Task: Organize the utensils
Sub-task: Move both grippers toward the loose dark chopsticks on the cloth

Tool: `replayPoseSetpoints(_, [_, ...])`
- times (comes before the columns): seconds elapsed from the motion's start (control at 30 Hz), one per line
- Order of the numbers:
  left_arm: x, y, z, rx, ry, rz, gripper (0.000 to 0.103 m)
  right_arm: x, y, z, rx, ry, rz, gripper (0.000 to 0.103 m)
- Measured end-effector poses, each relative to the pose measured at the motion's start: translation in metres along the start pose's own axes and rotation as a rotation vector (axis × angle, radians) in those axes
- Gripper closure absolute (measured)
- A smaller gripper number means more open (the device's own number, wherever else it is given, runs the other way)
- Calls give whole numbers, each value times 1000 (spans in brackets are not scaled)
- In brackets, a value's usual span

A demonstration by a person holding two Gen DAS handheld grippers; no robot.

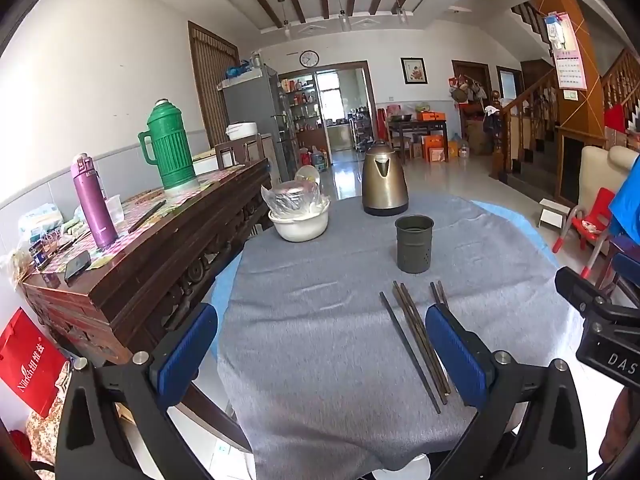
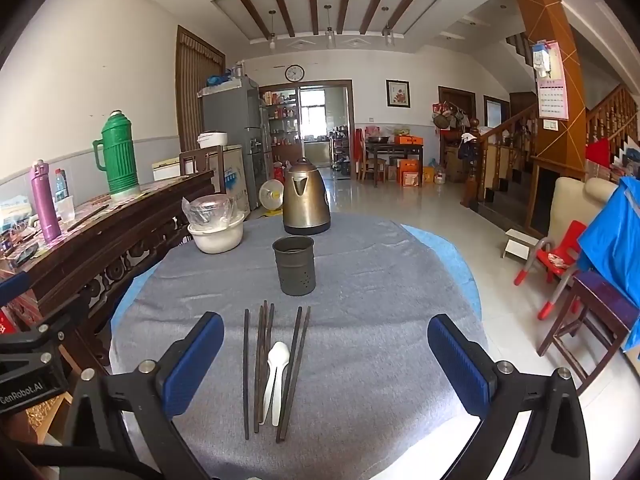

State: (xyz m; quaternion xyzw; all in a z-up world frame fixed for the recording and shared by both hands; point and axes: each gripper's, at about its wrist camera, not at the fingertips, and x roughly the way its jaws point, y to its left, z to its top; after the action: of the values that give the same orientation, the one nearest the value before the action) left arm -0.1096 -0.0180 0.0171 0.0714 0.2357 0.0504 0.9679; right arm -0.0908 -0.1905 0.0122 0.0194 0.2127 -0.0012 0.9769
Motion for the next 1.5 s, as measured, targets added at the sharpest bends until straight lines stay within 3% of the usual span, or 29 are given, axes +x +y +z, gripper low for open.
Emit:
replayPoseSetpoints(0.33, [8, 3, -4, -6, 37, 1, 0, -1, -8, 4, 17, 16, 12, 0])
replayPoseSetpoints(0.63, [36, 9, -14, -41, 164, -31, 0, 10, -3, 0, 30, 59, 22, 0])
replayPoseSetpoints(0.83, [48, 8, -21, -49, 192, -48, 0, 23, -4, 0, 33, 134, -28, 0])
replayPoseSetpoints(0.93, [50, 7, -21, -50, 194, -45, 0, 26, -2, -1, 13, 105, -50, 0])
replayPoseSetpoints(1.5, [87, -9, -22, -41, 243, -97, 0, 64, -1, -2, -39, 171, -94, 0])
